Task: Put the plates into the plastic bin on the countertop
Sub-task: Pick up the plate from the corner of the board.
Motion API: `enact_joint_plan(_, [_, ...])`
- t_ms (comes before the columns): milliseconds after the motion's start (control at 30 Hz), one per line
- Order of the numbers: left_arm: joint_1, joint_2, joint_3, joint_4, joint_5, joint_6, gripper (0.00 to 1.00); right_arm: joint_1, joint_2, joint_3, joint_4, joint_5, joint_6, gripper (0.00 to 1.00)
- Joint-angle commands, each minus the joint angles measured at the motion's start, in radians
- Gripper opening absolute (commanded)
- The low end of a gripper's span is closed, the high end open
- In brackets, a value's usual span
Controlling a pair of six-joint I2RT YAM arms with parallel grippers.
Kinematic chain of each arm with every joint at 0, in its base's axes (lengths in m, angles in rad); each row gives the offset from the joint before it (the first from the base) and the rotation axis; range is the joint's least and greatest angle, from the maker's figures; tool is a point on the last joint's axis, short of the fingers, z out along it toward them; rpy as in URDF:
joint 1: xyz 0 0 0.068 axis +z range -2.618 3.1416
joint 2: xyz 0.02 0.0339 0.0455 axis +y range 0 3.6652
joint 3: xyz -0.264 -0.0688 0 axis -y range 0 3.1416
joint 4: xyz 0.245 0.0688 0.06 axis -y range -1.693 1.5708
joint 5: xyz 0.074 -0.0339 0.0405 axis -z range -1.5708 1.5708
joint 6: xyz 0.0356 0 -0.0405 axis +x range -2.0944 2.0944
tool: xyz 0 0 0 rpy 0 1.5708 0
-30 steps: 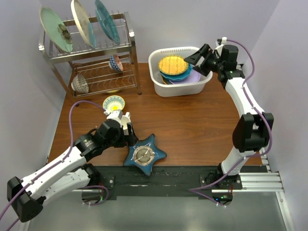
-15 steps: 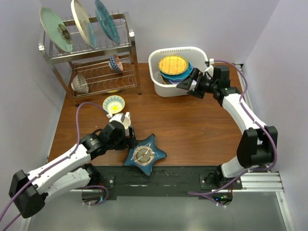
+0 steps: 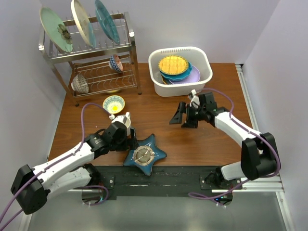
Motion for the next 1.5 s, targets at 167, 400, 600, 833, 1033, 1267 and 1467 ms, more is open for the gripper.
enact_joint_plan(167, [-0.003,0.014,-0.025,0.065,0.023,-0.014,0.98,0.026,-0.105,-0.159,0.011,-0.055,-0.025,0.96])
enact_joint_plan(400, [-0.005,0.043,-0.045,0.114,0.061,-0.011,0.97,0.092,-0.107,-0.244,0.13,-0.081,0.055,0.93])
enact_joint_plan(600, [-0.003,0.047,-0.04,0.124,0.069,-0.009,0.96,0.15,-0.117,-0.267,0.15,-0.079,0.089,0.92])
enact_joint_plan(833, [-0.003,0.057,-0.045,0.134,0.076,0.0,0.96,0.187,-0.085,-0.284,0.166,-0.085,0.101,0.91])
enact_joint_plan(1033, [-0.005,0.06,-0.051,0.133,0.075,0.008,0.96,0.236,-0.044,-0.314,0.252,-0.101,0.144,0.84])
enact_joint_plan(1267, [-0.005,0.079,-0.066,0.157,0.082,0.009,0.96,0.319,0.013,-0.32,0.337,-0.085,0.202,0.82])
enact_joint_plan(1467, [-0.003,0.083,-0.062,0.161,0.086,0.015,0.96,0.376,0.086,-0.313,0.381,-0.066,0.222,0.77])
